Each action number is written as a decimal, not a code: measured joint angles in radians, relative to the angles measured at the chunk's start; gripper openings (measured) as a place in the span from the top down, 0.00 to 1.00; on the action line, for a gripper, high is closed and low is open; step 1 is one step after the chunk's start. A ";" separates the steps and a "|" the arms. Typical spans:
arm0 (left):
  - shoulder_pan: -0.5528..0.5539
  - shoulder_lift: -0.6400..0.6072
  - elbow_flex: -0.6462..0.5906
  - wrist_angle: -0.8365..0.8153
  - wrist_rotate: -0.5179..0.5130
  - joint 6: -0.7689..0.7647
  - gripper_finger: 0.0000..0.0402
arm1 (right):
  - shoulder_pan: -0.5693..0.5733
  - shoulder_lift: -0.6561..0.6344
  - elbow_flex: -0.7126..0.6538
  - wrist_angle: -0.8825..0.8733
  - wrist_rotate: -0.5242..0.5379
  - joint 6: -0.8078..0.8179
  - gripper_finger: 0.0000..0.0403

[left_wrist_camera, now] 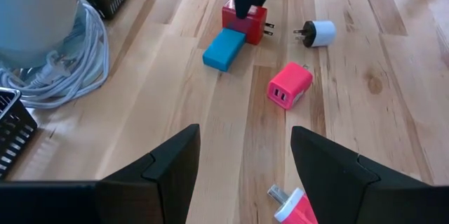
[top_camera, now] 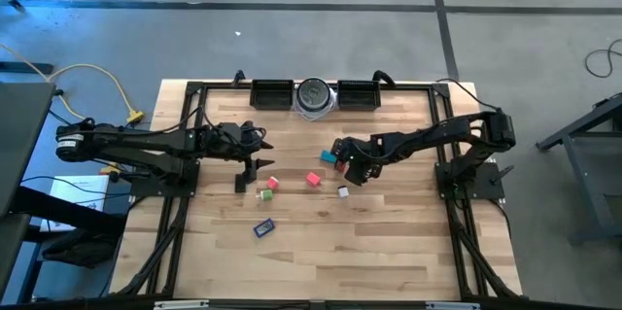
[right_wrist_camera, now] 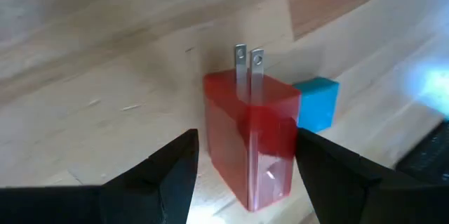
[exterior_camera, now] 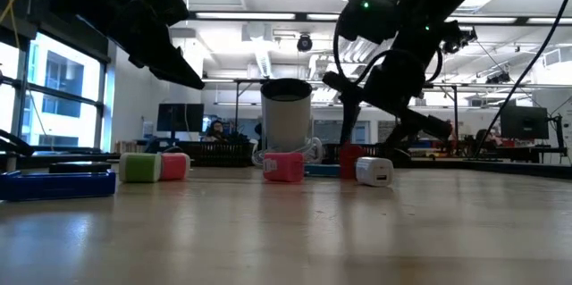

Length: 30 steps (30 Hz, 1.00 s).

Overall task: Pick & Place Office items
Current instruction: Put the red charger adapter into the left black basket

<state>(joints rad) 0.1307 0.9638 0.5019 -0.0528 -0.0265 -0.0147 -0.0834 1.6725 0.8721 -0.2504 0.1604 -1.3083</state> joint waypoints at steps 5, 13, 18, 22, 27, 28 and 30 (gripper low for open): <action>0.000 0.000 0.000 -0.002 0.000 0.000 0.46 | 0.000 0.043 0.000 0.020 0.009 0.007 0.46; 0.000 0.000 0.000 -0.020 0.000 0.000 0.46 | 0.000 0.045 0.000 0.062 0.075 0.105 0.75; -0.001 0.000 0.000 -0.022 0.000 -0.001 0.46 | 0.007 0.045 0.000 0.059 0.102 0.167 0.75; -0.001 0.000 0.000 -0.026 0.000 -0.009 0.46 | 0.012 0.045 0.005 0.052 0.156 0.303 0.75; -0.001 0.000 0.000 -0.032 0.000 -0.012 0.46 | 0.014 0.007 0.021 0.061 0.189 0.453 0.75; -0.001 0.000 0.000 -0.031 0.000 -0.012 0.46 | 0.017 -0.009 0.021 0.070 0.186 0.472 0.75; -0.001 0.000 0.000 -0.031 0.000 -0.012 0.46 | 0.018 -0.042 0.021 0.080 0.181 0.510 0.75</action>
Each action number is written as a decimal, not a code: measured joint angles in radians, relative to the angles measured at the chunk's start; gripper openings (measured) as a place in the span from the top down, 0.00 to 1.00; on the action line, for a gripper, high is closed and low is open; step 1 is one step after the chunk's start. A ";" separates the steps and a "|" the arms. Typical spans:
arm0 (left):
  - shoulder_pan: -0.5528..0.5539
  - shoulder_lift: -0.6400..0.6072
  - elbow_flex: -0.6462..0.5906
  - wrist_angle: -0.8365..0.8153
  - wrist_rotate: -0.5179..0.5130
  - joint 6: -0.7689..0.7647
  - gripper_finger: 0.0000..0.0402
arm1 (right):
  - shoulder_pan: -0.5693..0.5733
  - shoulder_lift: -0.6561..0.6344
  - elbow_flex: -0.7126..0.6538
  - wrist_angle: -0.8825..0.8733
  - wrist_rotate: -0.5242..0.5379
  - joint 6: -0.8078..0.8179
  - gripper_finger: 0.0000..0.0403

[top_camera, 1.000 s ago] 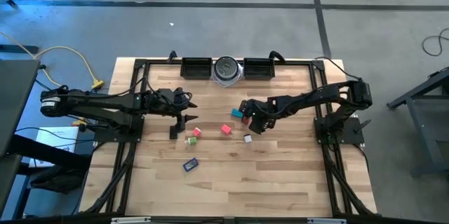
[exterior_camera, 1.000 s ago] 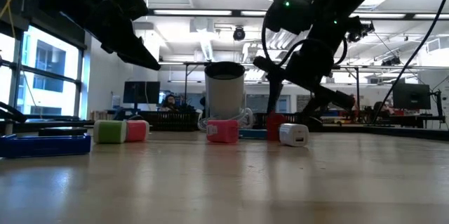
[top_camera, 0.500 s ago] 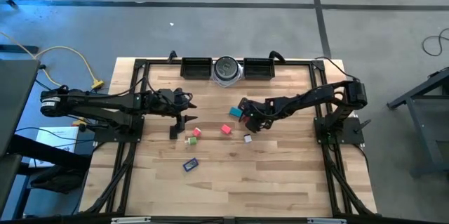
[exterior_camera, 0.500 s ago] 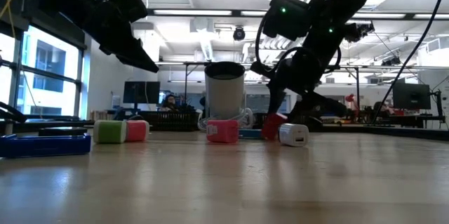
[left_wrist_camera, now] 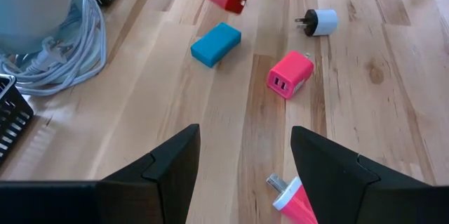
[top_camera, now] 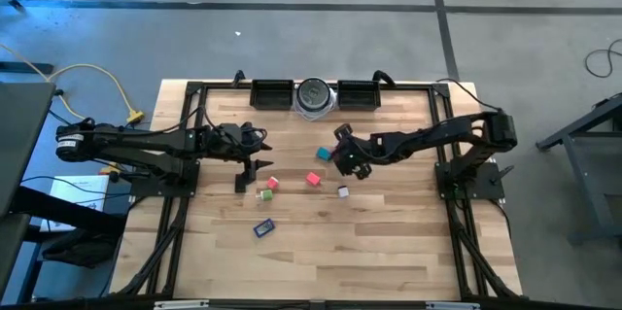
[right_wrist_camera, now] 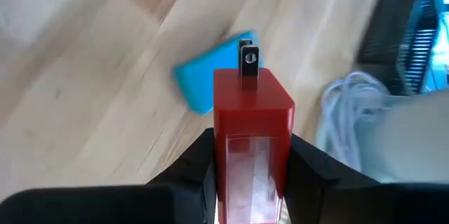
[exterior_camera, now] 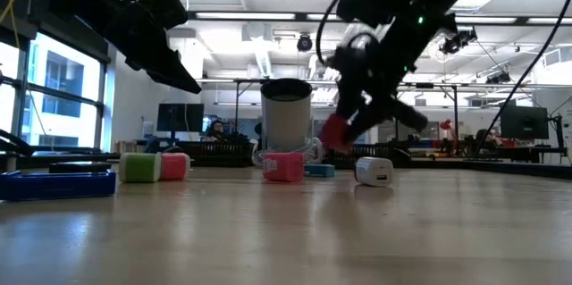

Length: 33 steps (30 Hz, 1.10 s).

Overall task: Pick & Place Office items
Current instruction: Put the red charger adapter into the left black basket

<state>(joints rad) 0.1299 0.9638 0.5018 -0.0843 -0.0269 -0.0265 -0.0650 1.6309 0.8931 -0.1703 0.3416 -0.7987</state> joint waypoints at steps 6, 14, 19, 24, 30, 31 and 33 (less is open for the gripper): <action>0.000 0.000 0.000 0.006 0.000 0.000 0.46 | 0.000 -0.135 0.000 0.041 -0.006 0.161 0.75; -0.002 0.000 0.000 0.102 0.000 0.011 0.46 | 0.000 -0.286 0.000 0.164 -0.135 0.443 0.75; -0.002 0.000 0.000 0.172 0.028 0.044 0.46 | 0.000 -0.305 0.000 0.261 -0.223 0.568 0.75; -0.015 0.000 0.000 0.237 0.036 0.081 0.46 | 0.000 -0.284 -0.009 0.373 -0.298 0.622 0.75; -0.045 0.041 0.000 0.335 0.027 0.132 0.46 | -0.007 -0.281 -0.076 0.543 -0.351 0.647 0.75; -0.047 0.057 0.000 0.373 0.025 0.139 0.46 | -0.008 -0.281 -0.090 0.578 -0.352 0.649 0.75; -0.048 0.096 0.000 0.433 0.024 0.149 0.46 | -0.009 -0.280 -0.113 0.632 -0.352 0.649 0.75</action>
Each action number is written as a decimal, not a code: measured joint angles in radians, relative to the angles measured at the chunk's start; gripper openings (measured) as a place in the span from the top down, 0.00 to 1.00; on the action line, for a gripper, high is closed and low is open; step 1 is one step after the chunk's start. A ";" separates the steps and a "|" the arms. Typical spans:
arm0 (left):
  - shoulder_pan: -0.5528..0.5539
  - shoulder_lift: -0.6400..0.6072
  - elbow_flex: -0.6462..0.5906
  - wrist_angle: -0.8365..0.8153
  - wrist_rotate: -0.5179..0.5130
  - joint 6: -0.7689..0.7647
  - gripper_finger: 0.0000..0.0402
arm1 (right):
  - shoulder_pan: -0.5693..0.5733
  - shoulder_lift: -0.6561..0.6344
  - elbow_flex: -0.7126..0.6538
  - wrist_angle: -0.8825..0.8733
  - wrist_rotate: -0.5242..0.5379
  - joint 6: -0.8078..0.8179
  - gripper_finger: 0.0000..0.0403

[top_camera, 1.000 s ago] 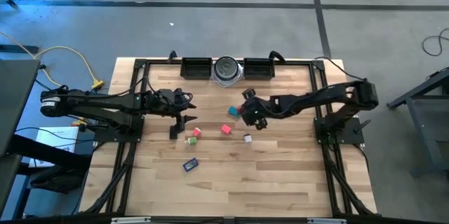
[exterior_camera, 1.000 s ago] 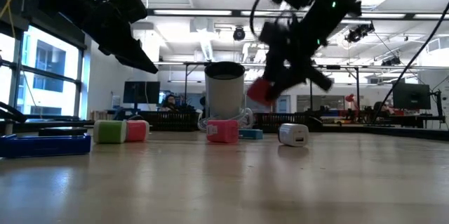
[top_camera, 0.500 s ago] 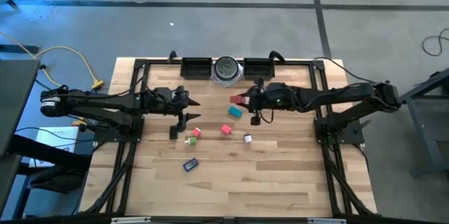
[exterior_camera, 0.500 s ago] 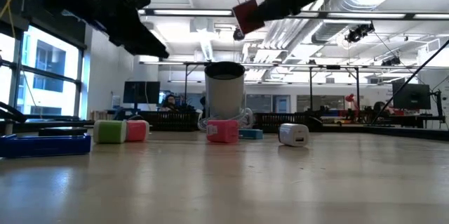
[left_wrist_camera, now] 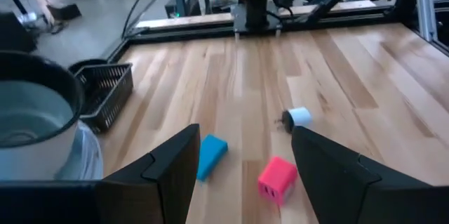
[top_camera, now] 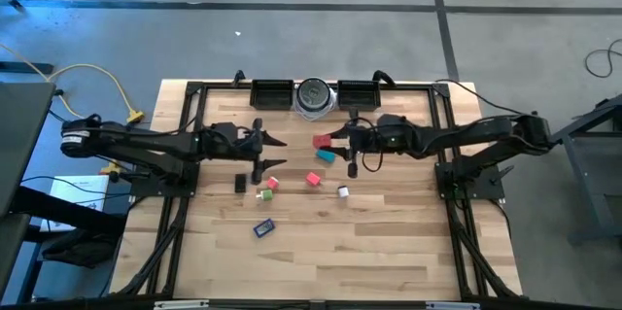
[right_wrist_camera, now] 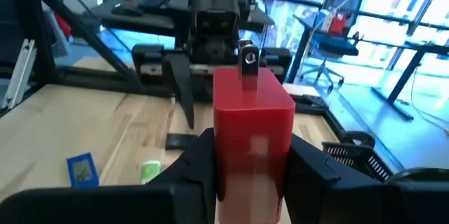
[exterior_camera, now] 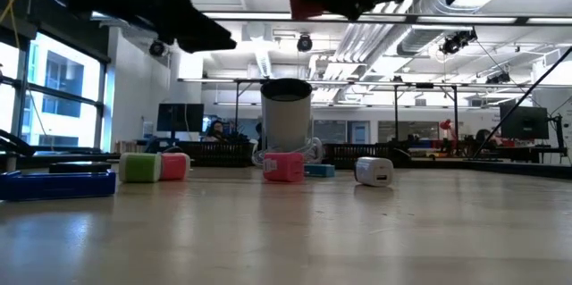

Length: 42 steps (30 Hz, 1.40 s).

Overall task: Pick & Place Office items
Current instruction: Put the red charger adapter into the left black basket

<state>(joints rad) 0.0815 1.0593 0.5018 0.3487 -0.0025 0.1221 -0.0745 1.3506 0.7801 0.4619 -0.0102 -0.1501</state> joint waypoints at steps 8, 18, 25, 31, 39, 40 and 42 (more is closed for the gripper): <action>0.013 0.150 0.000 0.258 0.001 0.021 0.46 | 0.006 0.026 -0.020 0.082 -0.023 0.017 0.75; 0.021 0.160 0.000 0.362 0.001 0.007 0.46 | 0.008 0.129 -0.022 0.178 -0.081 0.035 0.75; 0.021 0.160 0.000 0.401 0.041 -0.012 0.46 | 0.003 0.175 -0.022 0.265 -0.104 0.053 0.75; 0.021 0.160 0.000 0.435 0.067 -0.027 0.46 | 0.002 0.195 -0.022 0.303 -0.124 0.055 0.75; 0.021 0.160 0.000 0.483 0.116 -0.063 0.46 | 0.002 0.195 -0.022 0.328 -0.124 0.059 0.75; 0.021 0.160 0.000 0.485 0.117 -0.063 0.46 | 0.002 0.195 -0.022 0.331 -0.124 0.059 0.75; 0.021 0.160 0.000 0.490 0.117 -0.067 0.46 | 0.002 0.195 -0.022 0.331 -0.124 0.059 0.75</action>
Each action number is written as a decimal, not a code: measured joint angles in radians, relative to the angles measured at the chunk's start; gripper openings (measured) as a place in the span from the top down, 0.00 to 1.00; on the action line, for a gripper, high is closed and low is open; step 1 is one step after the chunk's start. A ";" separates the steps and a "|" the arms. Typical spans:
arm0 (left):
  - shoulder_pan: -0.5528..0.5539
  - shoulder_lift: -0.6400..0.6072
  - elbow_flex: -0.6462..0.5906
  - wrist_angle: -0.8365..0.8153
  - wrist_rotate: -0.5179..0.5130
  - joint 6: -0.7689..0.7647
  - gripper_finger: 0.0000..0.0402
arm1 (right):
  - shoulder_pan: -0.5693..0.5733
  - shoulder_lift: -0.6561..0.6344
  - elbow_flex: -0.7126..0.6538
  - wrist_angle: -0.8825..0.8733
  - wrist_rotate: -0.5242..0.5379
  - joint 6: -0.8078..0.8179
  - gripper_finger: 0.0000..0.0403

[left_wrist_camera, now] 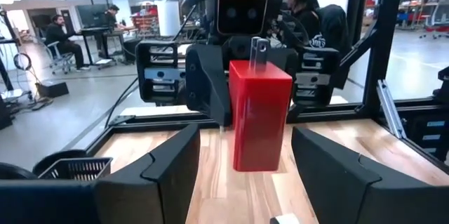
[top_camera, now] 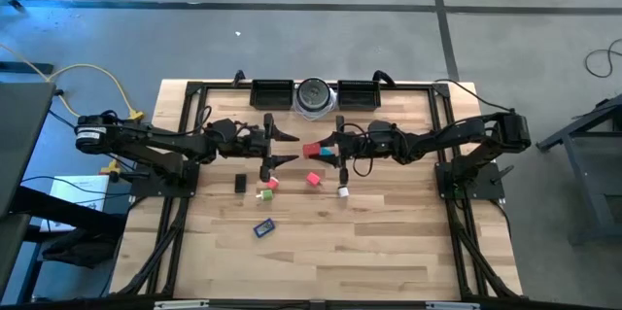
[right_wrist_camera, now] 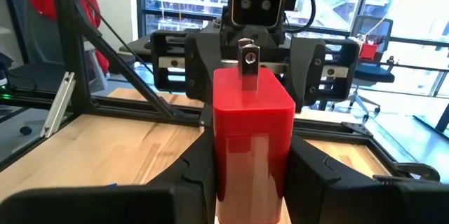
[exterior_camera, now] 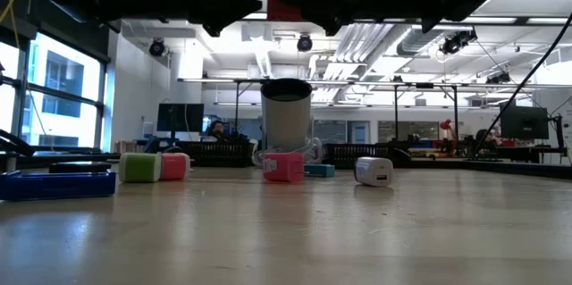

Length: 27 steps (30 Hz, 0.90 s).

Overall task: Pick & Place Office items
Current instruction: Put the red charger adapter into the left black basket

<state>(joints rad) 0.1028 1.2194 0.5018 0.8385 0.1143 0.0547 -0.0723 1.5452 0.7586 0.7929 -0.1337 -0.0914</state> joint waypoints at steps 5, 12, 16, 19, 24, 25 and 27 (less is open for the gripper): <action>0.000 0.003 0.000 0.027 0.012 -0.011 0.46 | 0.000 0.000 0.001 0.013 0.000 -0.002 0.75; 0.000 0.009 0.005 0.041 0.015 -0.026 0.46 | -0.002 0.000 0.002 0.025 0.000 -0.002 0.75; 0.000 0.049 0.034 0.039 0.016 -0.026 0.46 | -0.002 0.000 0.006 0.028 0.000 -0.002 0.75; 0.000 0.080 0.052 0.036 0.016 -0.027 0.46 | -0.002 0.000 0.007 0.027 0.000 -0.002 0.75; 0.000 0.089 0.071 0.039 0.021 -0.026 0.46 | -0.002 0.000 0.007 0.011 -0.006 0.009 0.75; 0.000 0.089 0.075 0.039 0.025 -0.026 0.46 | -0.002 0.000 0.007 0.006 -0.007 0.009 0.75; 0.000 0.089 0.083 0.037 0.030 -0.026 0.46 | -0.002 0.000 0.007 0.001 -0.007 0.009 0.75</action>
<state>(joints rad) 0.1024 1.3083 0.5850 0.8754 0.1444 0.0284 -0.0746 1.5452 0.7658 0.7938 -0.1405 -0.0822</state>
